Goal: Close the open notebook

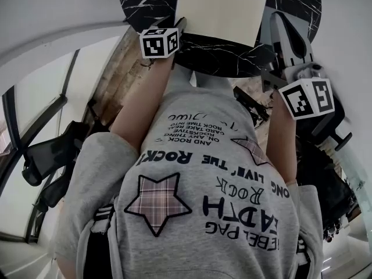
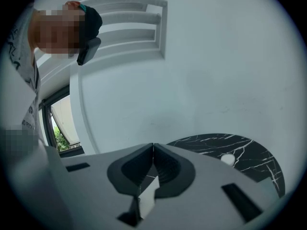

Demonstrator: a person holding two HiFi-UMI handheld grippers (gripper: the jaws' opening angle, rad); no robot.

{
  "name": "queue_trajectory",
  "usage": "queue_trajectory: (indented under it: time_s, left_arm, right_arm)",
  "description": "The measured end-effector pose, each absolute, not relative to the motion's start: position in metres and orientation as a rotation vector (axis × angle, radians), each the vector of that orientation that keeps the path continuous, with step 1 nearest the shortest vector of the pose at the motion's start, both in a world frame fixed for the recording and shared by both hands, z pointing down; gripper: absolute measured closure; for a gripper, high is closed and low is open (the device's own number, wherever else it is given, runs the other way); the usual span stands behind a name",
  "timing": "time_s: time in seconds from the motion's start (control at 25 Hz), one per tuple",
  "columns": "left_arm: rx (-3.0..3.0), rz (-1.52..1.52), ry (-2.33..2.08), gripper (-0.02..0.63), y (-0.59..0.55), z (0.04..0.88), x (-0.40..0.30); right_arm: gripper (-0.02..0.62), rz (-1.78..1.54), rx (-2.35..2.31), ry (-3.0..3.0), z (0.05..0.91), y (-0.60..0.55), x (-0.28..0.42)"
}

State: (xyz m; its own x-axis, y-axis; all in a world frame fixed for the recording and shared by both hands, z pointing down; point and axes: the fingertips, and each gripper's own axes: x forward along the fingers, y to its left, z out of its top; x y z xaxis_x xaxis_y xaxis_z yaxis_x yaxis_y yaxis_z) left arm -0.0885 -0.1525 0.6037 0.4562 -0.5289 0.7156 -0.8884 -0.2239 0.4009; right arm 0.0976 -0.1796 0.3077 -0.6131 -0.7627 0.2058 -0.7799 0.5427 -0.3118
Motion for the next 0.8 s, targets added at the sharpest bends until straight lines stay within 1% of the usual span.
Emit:
queue_trajectory:
  time_s: [0.16, 0.52, 0.8]
  left_arm:
    - [1.89, 0.56, -1.193, 0.457, -0.152, 0.605, -0.089]
    - [1.877, 0.359, -1.168, 0.448, -0.156, 0.594, -0.086]
    - [1.908, 0.298, -1.131, 0.449, -0.157, 0.59, -0.085]
  right_arm:
    - [0.583, 0.582, 1.349, -2.719, 0.311, -0.182, 0.094]
    - [0.583, 0.589, 1.329, -2.72, 0.313, -0.18, 0.09]
    - [0.582, 0.583, 1.328, -2.728, 0.312, -0.182, 0.091]
